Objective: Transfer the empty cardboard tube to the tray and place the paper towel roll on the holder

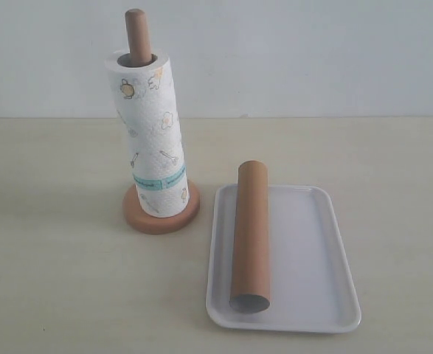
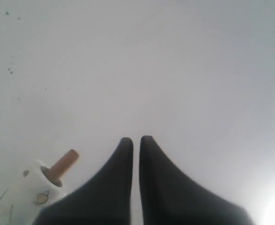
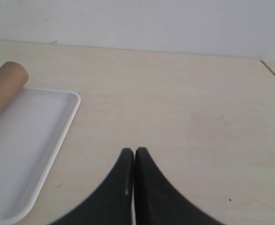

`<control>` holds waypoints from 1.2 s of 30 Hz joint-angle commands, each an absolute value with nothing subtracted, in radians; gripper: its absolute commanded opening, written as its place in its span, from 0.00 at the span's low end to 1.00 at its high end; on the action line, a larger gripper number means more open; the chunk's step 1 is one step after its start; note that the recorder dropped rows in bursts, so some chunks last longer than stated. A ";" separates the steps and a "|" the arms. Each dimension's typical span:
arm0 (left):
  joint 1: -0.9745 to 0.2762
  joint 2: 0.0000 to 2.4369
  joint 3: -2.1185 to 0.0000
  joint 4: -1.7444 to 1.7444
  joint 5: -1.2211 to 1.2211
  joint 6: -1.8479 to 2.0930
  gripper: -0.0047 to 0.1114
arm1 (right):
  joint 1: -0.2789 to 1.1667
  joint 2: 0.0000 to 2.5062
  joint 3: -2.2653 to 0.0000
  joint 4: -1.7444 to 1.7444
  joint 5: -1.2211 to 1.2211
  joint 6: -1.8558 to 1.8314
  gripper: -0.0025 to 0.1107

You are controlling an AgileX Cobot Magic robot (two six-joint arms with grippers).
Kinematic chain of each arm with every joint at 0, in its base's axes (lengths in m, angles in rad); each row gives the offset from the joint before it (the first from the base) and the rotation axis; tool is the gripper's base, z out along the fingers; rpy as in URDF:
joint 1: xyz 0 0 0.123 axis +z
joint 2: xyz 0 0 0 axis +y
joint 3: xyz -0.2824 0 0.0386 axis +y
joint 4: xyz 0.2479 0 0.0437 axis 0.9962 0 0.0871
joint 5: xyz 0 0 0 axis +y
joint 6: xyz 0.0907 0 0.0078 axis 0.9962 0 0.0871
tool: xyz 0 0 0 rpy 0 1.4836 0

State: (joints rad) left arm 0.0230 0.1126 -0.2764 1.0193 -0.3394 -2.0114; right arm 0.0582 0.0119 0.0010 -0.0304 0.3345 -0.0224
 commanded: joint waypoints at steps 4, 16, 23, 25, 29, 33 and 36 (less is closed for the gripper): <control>-0.010 0.097 -0.233 0.778 -0.221 -0.996 0.08 | 0.051 0.009 0.000 -0.032 0.332 -0.024 0.02; -0.020 0.000 0.000 0.033 -0.031 -0.042 0.08 | 0.051 0.009 0.000 -0.032 0.332 -0.024 0.02; -0.020 0.000 0.000 0.041 0.267 -0.042 0.08 | 0.051 0.012 0.000 -0.032 0.332 -0.024 0.02; -0.020 0.000 0.000 0.041 0.310 -0.042 0.08 | 0.051 0.012 0.000 -0.032 0.332 -0.024 0.02; -0.020 0.000 0.000 0.042 0.313 0.028 0.08 | 0.051 0.012 0.000 -0.032 0.332 -0.024 0.02; -0.020 0.000 0.000 0.041 0.313 0.056 0.08 | 0.051 0.012 0.000 -0.032 0.332 -0.024 0.02; -0.020 0.000 0.000 0.038 0.313 0.006 0.08 | 0.051 0.012 0.000 -0.032 0.332 -0.024 0.02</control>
State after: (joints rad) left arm -0.0179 0.0038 -0.0033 0.0448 0.3108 0.0334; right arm 0.0582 0.0119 0.0010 -0.0304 0.3345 -0.0224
